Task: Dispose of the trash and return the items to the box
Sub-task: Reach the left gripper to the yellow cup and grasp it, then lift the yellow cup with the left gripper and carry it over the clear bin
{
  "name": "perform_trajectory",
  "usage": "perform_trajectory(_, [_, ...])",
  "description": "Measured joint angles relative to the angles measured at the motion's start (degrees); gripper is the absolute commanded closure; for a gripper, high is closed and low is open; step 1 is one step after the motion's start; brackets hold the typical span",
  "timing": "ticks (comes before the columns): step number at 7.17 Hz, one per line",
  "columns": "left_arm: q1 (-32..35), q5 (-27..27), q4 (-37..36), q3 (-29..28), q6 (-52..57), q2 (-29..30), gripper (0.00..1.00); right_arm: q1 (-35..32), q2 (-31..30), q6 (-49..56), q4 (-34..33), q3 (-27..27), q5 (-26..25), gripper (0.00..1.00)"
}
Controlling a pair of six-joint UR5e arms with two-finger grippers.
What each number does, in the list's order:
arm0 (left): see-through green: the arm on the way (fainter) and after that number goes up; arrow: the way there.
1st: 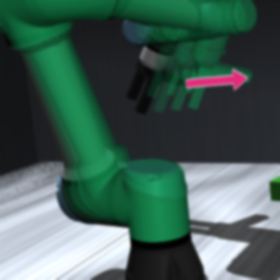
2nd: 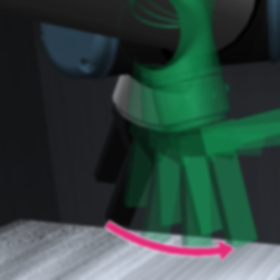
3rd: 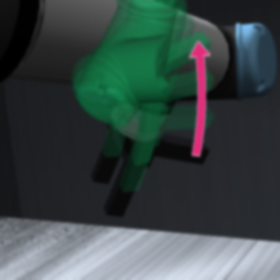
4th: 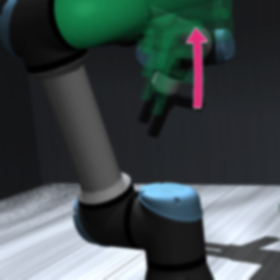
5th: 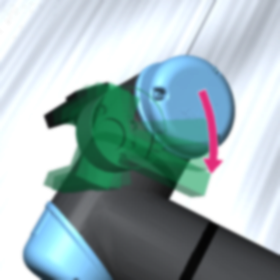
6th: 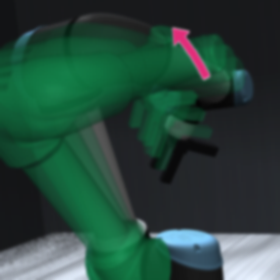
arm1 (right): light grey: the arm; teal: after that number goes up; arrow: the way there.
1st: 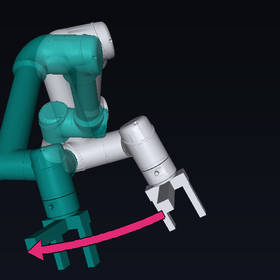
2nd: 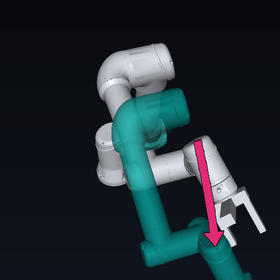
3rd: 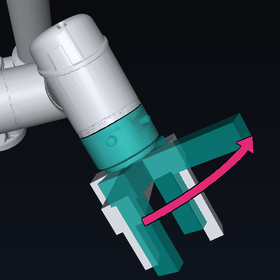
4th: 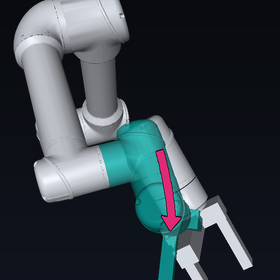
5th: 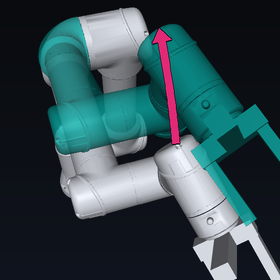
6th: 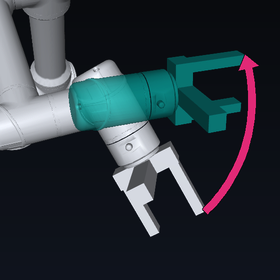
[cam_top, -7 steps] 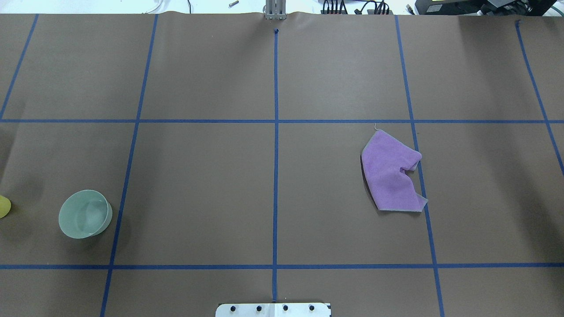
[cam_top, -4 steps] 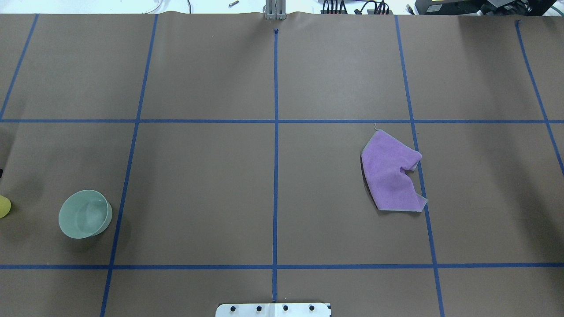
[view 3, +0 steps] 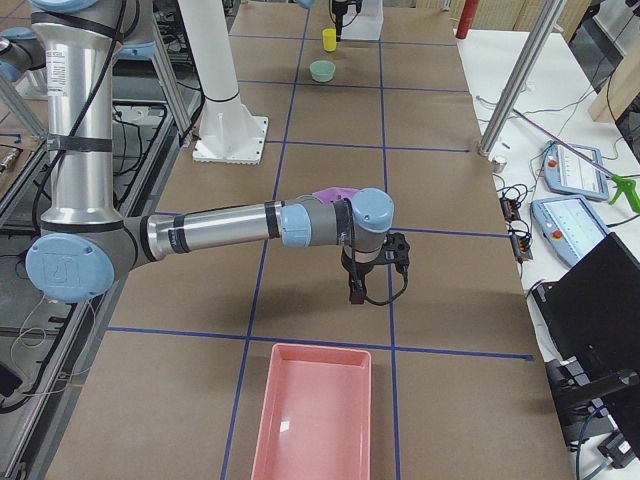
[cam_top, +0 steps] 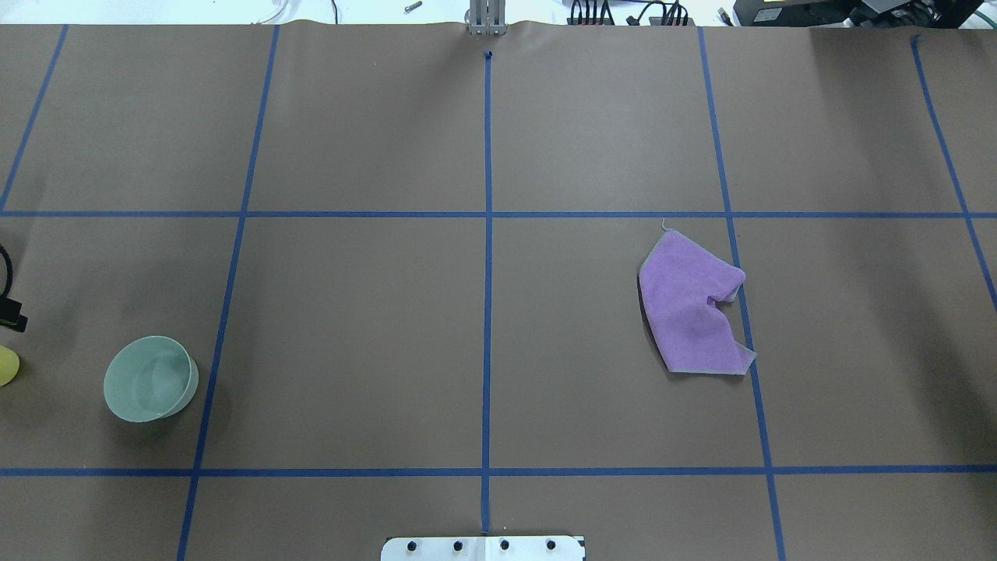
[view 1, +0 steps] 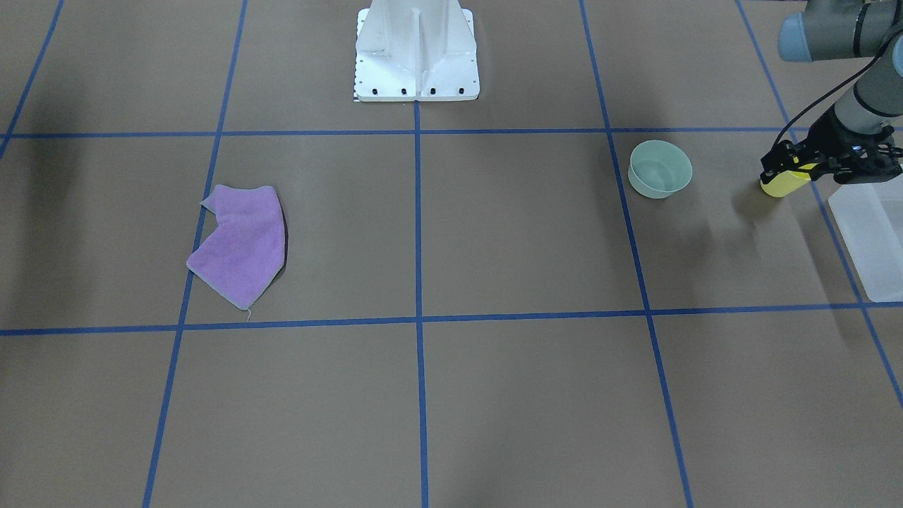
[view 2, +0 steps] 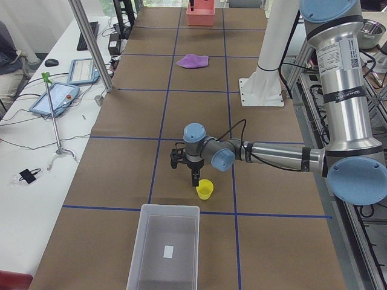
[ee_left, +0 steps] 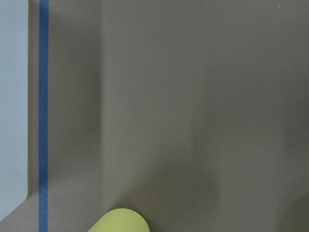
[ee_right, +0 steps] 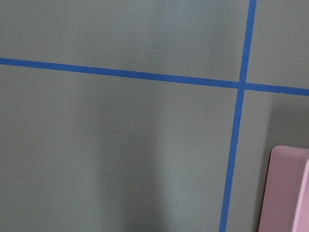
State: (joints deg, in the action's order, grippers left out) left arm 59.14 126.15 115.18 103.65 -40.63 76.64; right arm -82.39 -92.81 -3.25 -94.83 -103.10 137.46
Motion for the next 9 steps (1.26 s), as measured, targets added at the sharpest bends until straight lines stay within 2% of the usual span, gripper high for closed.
perform_trajectory(4, [-0.8, 0.8, 0.3, 0.1, -1.6, -1.0, 0.04, 0.4, 0.0, 0.0, 0.0, 0.3, 0.0, 0.0])
perform_trajectory(5, [-0.9, 0.8, 0.4, 0.1, -1.7, -1.3, 0.14, 0.5, 0.0, 0.0, 0.0, 0.4, 0.1, 0.0])
perform_trajectory(8, [-1.5, 0.8, 0.5, -0.1, -1.9, -1.6, 0.24, 1.0, 0.1, -0.1, 0.0, 1.2, 0.1, 0.0])
perform_trajectory(9, [-1.6, 0.8, 0.4, -0.3, -2.0, -1.6, 0.42, 1.2, 0.2, -0.1, 0.0, 1.4, 0.1, 0.0])
